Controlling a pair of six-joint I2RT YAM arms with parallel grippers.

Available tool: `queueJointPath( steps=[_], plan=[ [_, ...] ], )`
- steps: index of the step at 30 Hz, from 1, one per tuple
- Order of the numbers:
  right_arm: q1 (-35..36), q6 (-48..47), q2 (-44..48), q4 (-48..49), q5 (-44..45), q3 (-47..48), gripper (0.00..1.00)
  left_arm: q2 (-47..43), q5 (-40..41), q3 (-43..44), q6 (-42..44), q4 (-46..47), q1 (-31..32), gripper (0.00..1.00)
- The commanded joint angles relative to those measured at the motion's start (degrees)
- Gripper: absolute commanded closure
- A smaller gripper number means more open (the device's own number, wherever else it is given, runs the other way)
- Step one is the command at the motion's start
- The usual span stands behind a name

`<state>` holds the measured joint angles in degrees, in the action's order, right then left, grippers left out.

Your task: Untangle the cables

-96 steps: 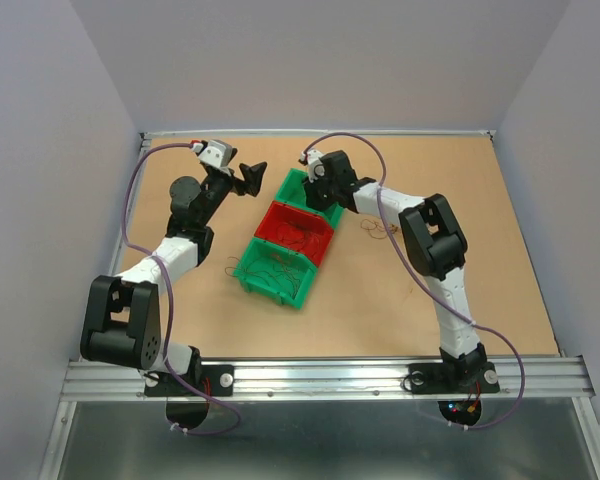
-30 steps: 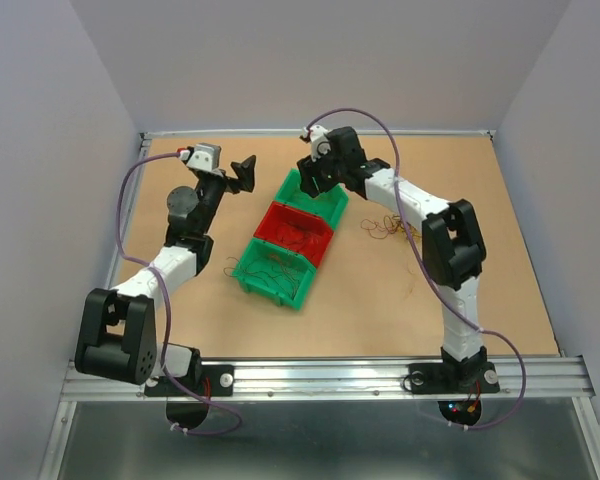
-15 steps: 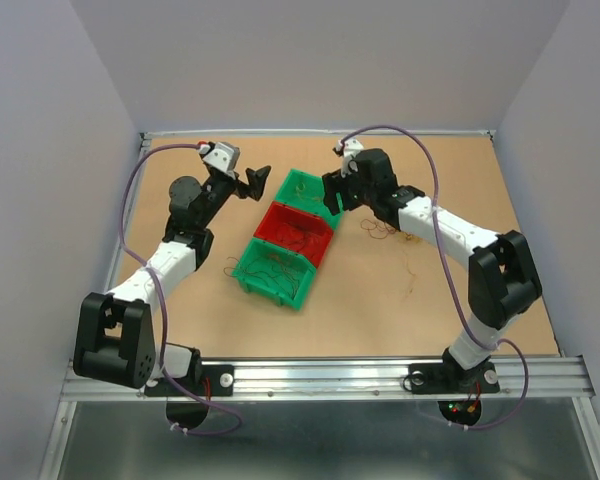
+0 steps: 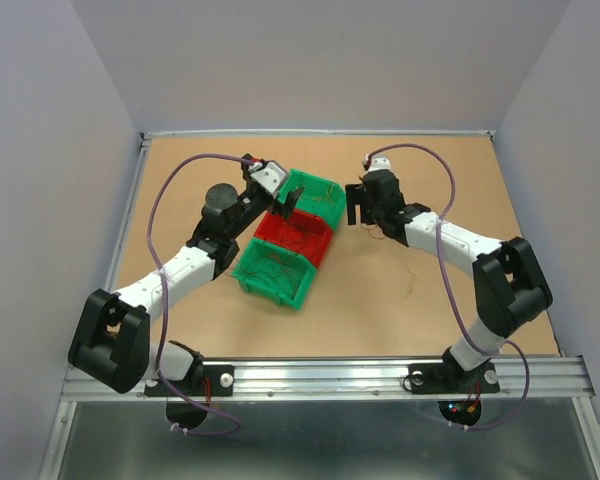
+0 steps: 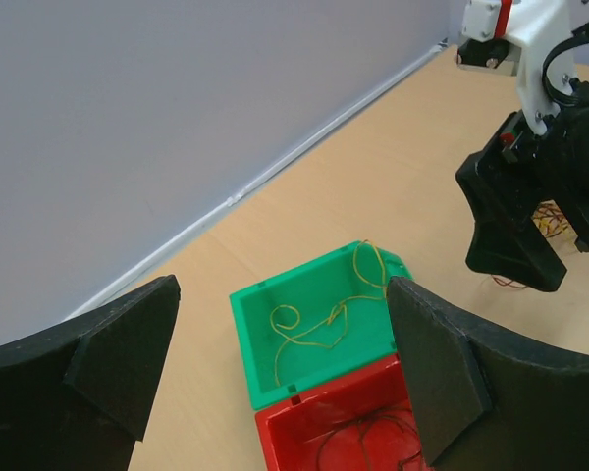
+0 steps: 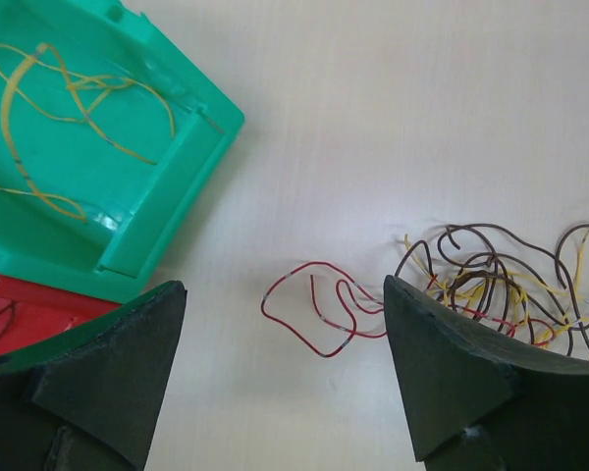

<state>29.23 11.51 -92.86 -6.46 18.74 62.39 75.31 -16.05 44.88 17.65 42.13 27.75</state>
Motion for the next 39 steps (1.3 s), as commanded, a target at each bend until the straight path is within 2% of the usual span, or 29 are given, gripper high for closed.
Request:
queueJointPath(
  steps=[1, 8, 10, 11, 12, 13, 14, 15, 16, 18, 22, 27, 32, 39],
  plan=[
    [-0.32, -2.01, -3.55, 1.19, 1.12, 0.71, 0.14, -2.45, 2.08, -0.06, 2.48, 2.08, -0.06, 0.01],
    [-0.32, -4.56, -8.20, -3.55, 3.76, 2.82, 0.14, -1.92, 1.73, 0.03, 2.57, 1.90, 0.11, 0.01],
    [-0.32, -4.74, -9.44, -4.44, 3.76, 3.87, 0.19, -1.83, 1.55, 0.12, 2.65, 1.90, 0.11, 0.01],
    [-0.40, -4.83, -10.84, -5.31, 4.02, 4.84, 0.34, -1.83, 1.55, 0.12, 2.57, 1.90, 0.20, 0.01],
    [-0.32, -4.83, -11.20, -5.67, 4.11, 5.28, 0.34, -1.83, 1.55, 0.12, 2.57, 1.82, 0.20, 0.01],
    [-0.23, -4.92, -11.55, -6.02, 4.11, 5.72, 0.59, -1.83, 1.55, 0.12, 2.57, 1.73, 0.20, 0.01],
    [-0.32, -4.92, -11.38, -6.28, 3.41, 5.90, 0.73, -1.83, 1.46, 0.20, 2.57, 1.73, 0.20, 0.01],
    [-0.32, -5.00, -10.07, -6.29, 2.36, 5.81, 0.96, -1.74, 0.94, 0.20, 2.65, 1.55, 0.29, 0.01],
    [-0.23, -5.53, -8.93, -6.20, 0.52, 5.20, 0.99, -1.83, 0.24, 0.20, 2.91, 1.29, 0.38, 0.01],
    [-0.06, -6.06, -5.42, -4.19, -6.15, 3.54, 0.99, -1.83, -3.78, 0.38, 4.32, -0.29, 0.64, 0.01],
    [1.43, -6.67, 7.91, 0.56, -17.66, -4.27, 1.00, -1.66, -8.10, 0.12, 8.09, -3.01, 3.18, 0.01],
    [3.19, -5.01, 20.50, 3.38, -22.86, -10.61, 0.99, -2.53, -12.77, -1.73, 11.53, -3.63, 5.74, 0.01],
    [3.72, -2.90, 31.92, 8.19, -29.10, -16.32, 0.99, -3.15, -20.76, -3.13, 10.39, -2.23, 6.62, 0.01],
    [3.90, -2.63, 36.52, 10.24, -35.08, -18.53, 1.00, -1.75, -22.44, -3.75, 7.49, 0.58, 7.58, 0.01]
  ],
)
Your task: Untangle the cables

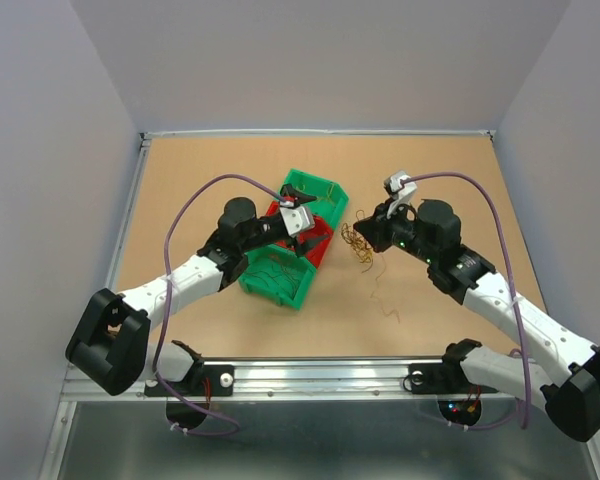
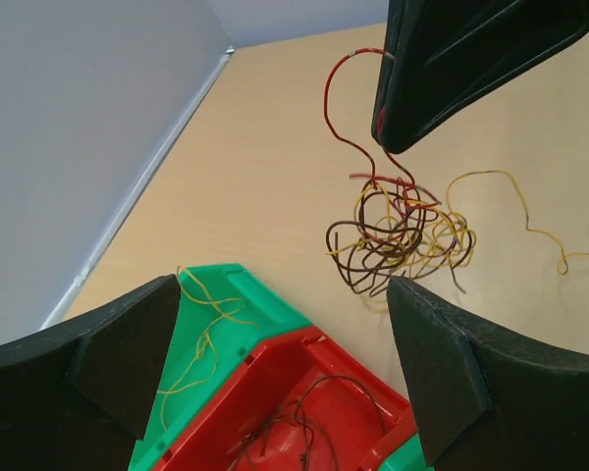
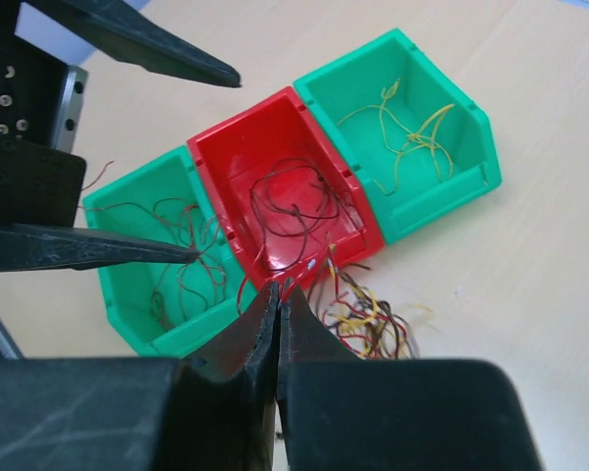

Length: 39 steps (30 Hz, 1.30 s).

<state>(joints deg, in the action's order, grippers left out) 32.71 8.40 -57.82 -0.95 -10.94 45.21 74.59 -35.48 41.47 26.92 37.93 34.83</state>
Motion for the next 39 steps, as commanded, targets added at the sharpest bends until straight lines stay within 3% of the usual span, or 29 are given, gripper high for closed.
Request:
queueJointPath(
  steps=[1, 13, 17, 18, 22, 23, 24, 27, 29, 31, 39],
  plan=[
    [0.51, 0.47, 1.83, 4.90, -6.37, -1.53, 0.99, -0.85, -3.19, -0.34, -2.04, 5.22, 0.50, 0.01],
    [0.60, 2.58, 10.53, 9.21, -13.84, -5.48, 0.99, 6.53, -6.26, 0.36, -6.61, 12.42, 4.63, 0.01],
    [0.60, 3.72, 14.57, 11.58, -16.39, -6.63, 0.99, 10.13, -8.63, 1.68, -8.10, 13.40, 6.30, 0.06],
    [0.60, 3.81, 14.93, 11.93, -16.66, -6.54, 1.00, 10.75, -9.68, 2.12, -8.37, 13.40, 6.74, 0.09],
    [0.60, 3.81, 16.25, 12.29, -15.61, -4.17, 0.99, 14.00, -10.48, 4.66, -8.02, 10.86, 9.20, 0.46],
    [0.51, 3.99, 17.56, 12.29, -14.47, -2.51, 1.00, 15.31, -10.40, 5.71, -7.76, 10.15, 9.47, 0.60],
    [0.60, 4.16, 18.09, 12.38, -13.33, -1.28, 0.99, 15.93, -10.48, 6.16, -7.58, 9.01, 9.90, 0.65],
    [0.51, 5.04, 19.85, 11.50, -5.18, 4.76, 0.99, 17.87, -10.31, 7.21, -7.32, 8.30, 10.17, 0.93],
    [0.60, 5.39, 19.94, 10.80, -0.86, 8.82, 0.99, 19.27, -10.13, 7.48, -7.23, 8.03, 10.52, 1.00],
    [0.51, 5.83, 18.89, 10.45, 4.23, 15.32, 0.99, 20.33, -10.22, 7.92, -7.14, 7.33, 10.96, 1.00],
    [0.60, 5.05, 10.46, 10.27, 10.58, 36.42, 0.99, 27.62, -4.95, 10.55, -1.45, 1.98, 18.59, 1.00]
  ],
)
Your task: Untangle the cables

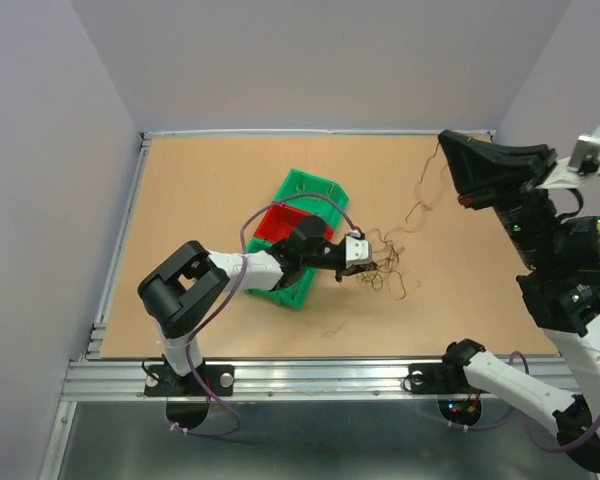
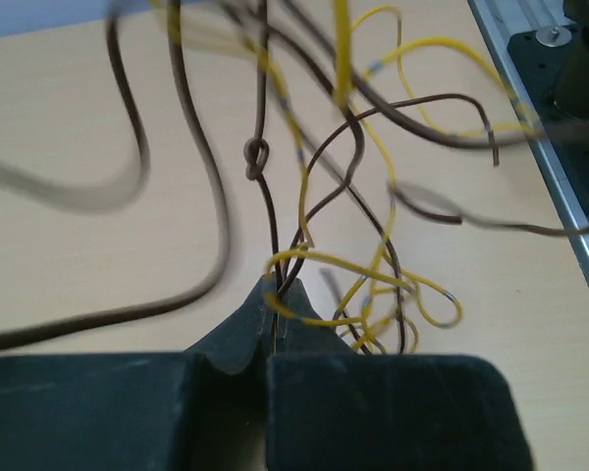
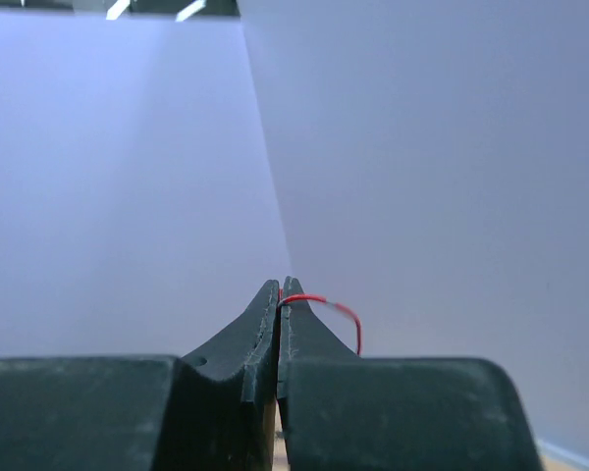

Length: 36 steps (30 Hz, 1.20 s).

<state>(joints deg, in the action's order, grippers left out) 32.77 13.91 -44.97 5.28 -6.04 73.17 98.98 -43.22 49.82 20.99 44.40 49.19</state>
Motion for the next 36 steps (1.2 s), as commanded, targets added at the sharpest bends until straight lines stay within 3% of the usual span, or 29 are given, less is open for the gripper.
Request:
queueJointPath(
  steps=[1, 7, 12, 15, 16, 20, 21, 22, 27, 31, 36],
  plan=[
    [0.54, -0.81, -4.49, 4.04, 8.30, 10.66, 0.99, 4.19, 4.79, 2.56, 5.63, -6.41, 5.29, 1.00],
    [0.54, -1.87, -13.89, 4.13, 12.72, 29.28, 0.99, 9.91, 12.61, 5.46, 12.30, -12.23, 13.91, 1.00],
    [0.54, -1.70, -15.59, 3.51, 12.72, 29.07, 0.99, 9.40, 19.81, 7.04, 11.27, -13.46, 15.59, 0.99],
    [0.45, -0.91, -13.66, 3.51, 12.02, 22.67, 0.99, 4.92, 23.61, 7.13, 10.12, -13.38, 15.06, 0.81],
    [0.45, -0.73, -13.22, 3.51, 11.50, 21.07, 0.99, 3.52, 23.80, 6.26, 10.03, -13.38, 14.71, 0.66],
    [0.45, 0.59, -11.02, 3.51, 8.42, 13.25, 0.99, -4.48, 26.08, 4.84, 11.26, -14.95, 14.36, 0.34],
    [0.54, 0.85, -10.67, 3.51, 7.55, 11.84, 1.00, -5.37, 26.08, 5.11, 11.09, -16.00, 13.57, 0.23],
    [0.54, 1.29, -9.97, 3.42, 6.41, 8.95, 1.00, -6.94, 24.95, 5.89, 11.09, -18.54, 13.13, 0.02],
    [0.54, 1.29, -8.03, 1.32, 1.39, 2.26, 0.99, -12.82, 17.66, 7.57, 10.21, -26.63, 6.90, 0.01],
    [0.54, 0.42, -7.24, -2.90, -0.81, -1.35, 0.99, -22.32, 10.02, 5.82, 8.10, -27.62, -2.50, 0.01],
    [0.54, 1.73, -9.86, -3.79, -11.43, -6.01, 0.99, -38.67, 14.63, -0.42, -0.15, -19.20, -10.51, 0.01]
  ],
)
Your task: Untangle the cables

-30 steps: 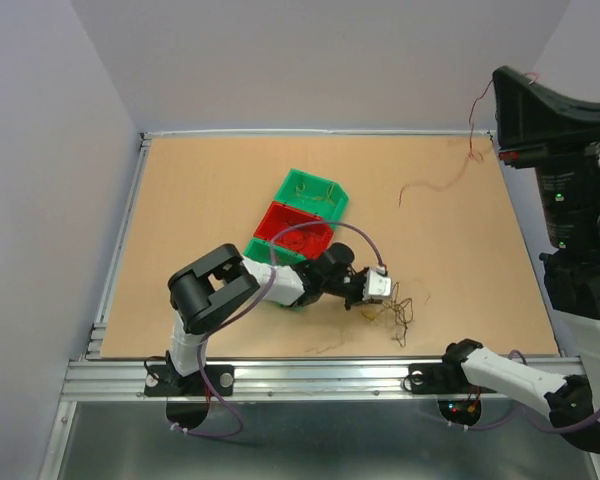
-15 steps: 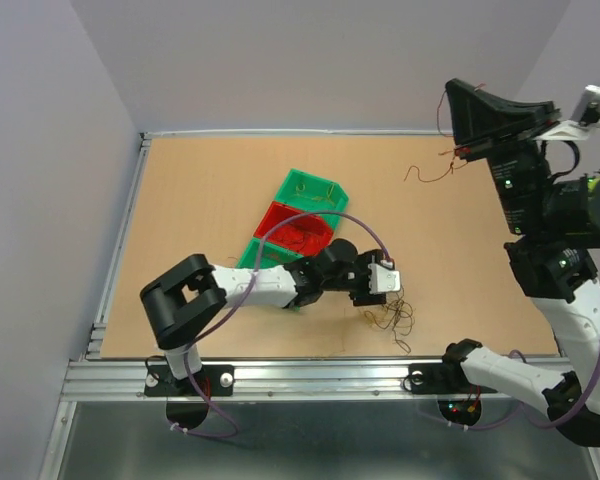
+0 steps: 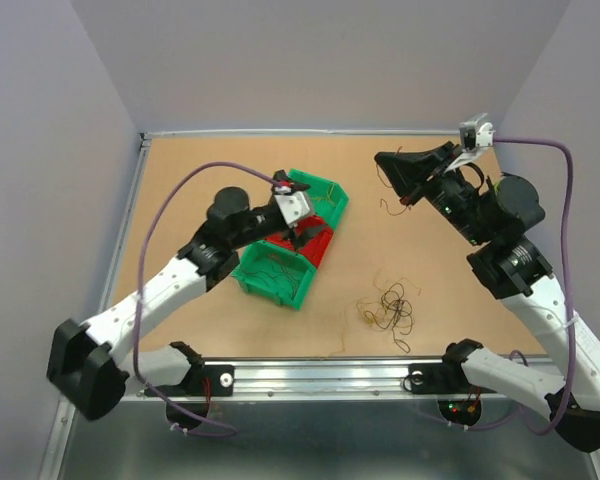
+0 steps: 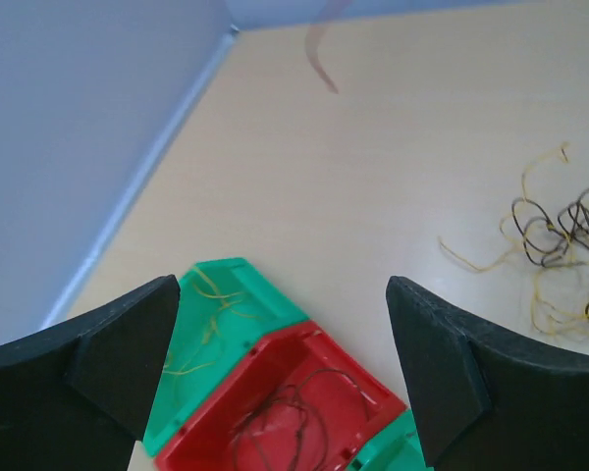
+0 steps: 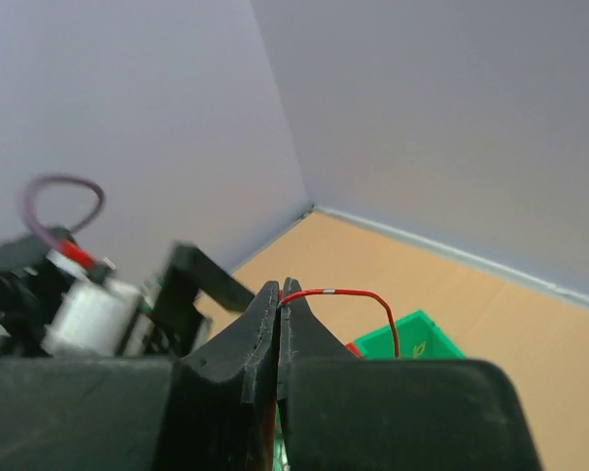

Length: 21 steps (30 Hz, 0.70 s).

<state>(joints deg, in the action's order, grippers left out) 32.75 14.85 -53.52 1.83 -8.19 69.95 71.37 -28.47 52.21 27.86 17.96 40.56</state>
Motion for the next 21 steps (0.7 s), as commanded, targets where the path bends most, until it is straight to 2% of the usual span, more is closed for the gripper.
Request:
queueJointPath(
  steps=[1, 4, 6, 10, 12, 16, 21],
  plan=[
    [0.56, 1.14, -1.94, -0.24, -10.96, -3.24, 0.99, -12.65, 6.78, -3.25, -8.24, 7.62, -1.88, 0.01],
    [0.73, 2.63, -4.13, 2.03, -17.20, -5.95, 0.99, -17.49, 16.99, -4.04, -11.41, 6.57, -3.28, 0.01],
    [1.43, 3.78, -4.40, 4.32, -17.39, -7.72, 0.99, -21.09, 20.89, -6.49, -12.73, 7.70, -6.27, 0.01],
    [5.38, 3.61, -5.37, 5.91, -15.82, -10.36, 0.99, -25.58, 32.67, -12.38, -17.57, 15.69, -13.12, 0.01],
    [9.95, 2.56, -6.60, 6.08, -13.62, -10.71, 0.99, -25.67, 36.27, -14.32, -18.62, 17.80, -16.54, 0.01],
    [20.56, -0.43, -10.90, 6.00, -6.08, -9.49, 0.99, -22.43, 37.96, -13.71, -22.65, 18.52, -22.08, 0.01],
    [25.87, -1.93, -15.73, 6.17, -1.75, -7.20, 0.99, -20.48, 36.03, -14.15, -25.57, 20.27, -27.89, 0.01]
  ],
)
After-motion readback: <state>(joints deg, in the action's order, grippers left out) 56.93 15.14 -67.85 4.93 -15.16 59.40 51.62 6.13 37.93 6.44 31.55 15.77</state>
